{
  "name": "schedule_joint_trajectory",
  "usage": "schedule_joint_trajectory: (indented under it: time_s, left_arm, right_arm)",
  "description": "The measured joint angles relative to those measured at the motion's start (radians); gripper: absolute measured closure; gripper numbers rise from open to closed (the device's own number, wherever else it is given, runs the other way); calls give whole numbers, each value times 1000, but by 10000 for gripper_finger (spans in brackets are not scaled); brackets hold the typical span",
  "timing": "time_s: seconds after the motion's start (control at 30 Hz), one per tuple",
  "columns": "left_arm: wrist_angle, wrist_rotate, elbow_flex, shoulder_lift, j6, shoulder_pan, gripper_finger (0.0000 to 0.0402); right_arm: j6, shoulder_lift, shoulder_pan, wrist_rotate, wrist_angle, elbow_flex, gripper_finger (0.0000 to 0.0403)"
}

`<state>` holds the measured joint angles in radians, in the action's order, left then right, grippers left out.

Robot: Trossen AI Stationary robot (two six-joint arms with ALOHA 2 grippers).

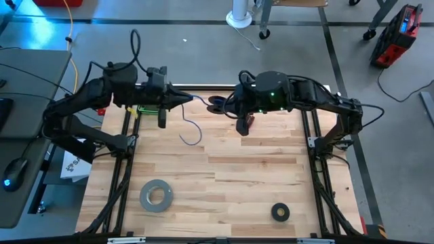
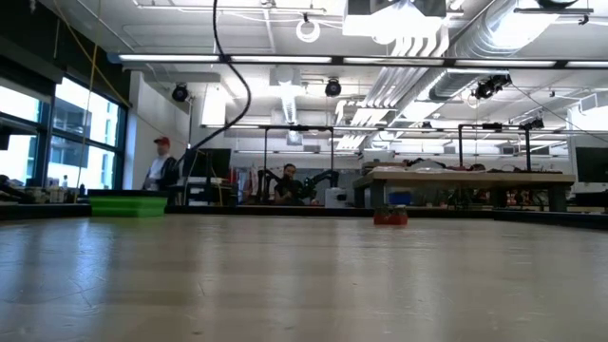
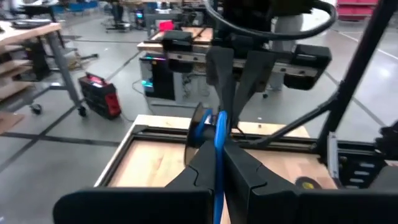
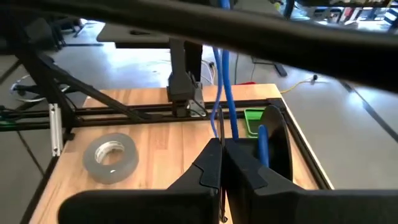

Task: Coil cords
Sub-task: Coil the blue wire onto a spool

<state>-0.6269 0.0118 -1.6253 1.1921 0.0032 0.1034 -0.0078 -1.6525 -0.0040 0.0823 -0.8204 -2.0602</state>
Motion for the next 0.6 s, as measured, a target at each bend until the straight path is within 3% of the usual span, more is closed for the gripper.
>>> schedule_joint_trajectory:
  time_s: [0.43, 0.6]
  left_arm:
    - [70, -106, -1, 61, 9, 7, 398]
    - [82, -130, -1, 85, 26, 8, 398]
  right_arm:
    - [8, -60, 20, -232, 35, 0, 403]
    - [11, -62, 20, -319, 126, 1, 403]
